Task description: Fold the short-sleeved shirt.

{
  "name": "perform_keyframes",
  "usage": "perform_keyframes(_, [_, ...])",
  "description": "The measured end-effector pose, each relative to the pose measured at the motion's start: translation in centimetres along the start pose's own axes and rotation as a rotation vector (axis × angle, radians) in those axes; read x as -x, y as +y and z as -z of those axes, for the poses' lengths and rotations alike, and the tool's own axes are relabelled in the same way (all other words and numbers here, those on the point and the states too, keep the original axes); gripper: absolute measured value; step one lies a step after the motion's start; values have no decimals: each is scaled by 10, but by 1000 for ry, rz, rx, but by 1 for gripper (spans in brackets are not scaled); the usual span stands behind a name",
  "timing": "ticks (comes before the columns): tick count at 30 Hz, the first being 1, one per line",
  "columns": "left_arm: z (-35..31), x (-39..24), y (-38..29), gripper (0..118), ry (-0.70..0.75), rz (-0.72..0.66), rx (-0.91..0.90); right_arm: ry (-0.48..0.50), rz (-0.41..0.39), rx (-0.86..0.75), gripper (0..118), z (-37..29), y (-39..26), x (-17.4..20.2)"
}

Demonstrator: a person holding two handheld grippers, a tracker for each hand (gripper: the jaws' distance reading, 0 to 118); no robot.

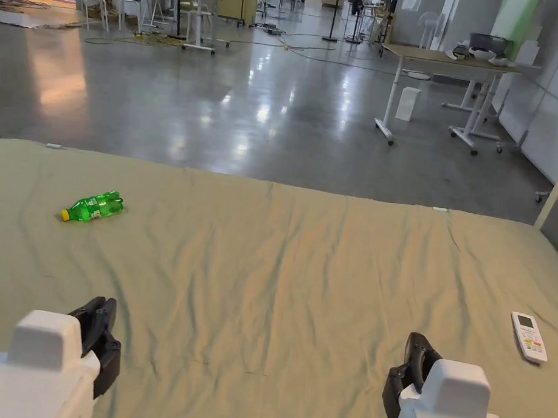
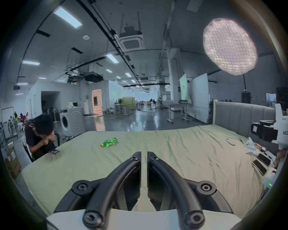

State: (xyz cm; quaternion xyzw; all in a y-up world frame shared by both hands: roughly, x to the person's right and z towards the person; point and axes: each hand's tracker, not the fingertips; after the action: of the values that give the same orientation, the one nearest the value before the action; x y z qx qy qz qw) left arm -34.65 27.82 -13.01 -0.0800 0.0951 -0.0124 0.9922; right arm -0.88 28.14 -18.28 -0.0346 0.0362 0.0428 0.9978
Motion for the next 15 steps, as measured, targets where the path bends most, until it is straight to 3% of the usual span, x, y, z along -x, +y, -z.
perform_keyframes(8, [5,27,-3,7,78,-20,18,9,-31,-2,0,-3,9,5])
perform_keyframes(15, [7,42,-18,7,77,-11,80,166,-56,189,0,-33,-47,54])
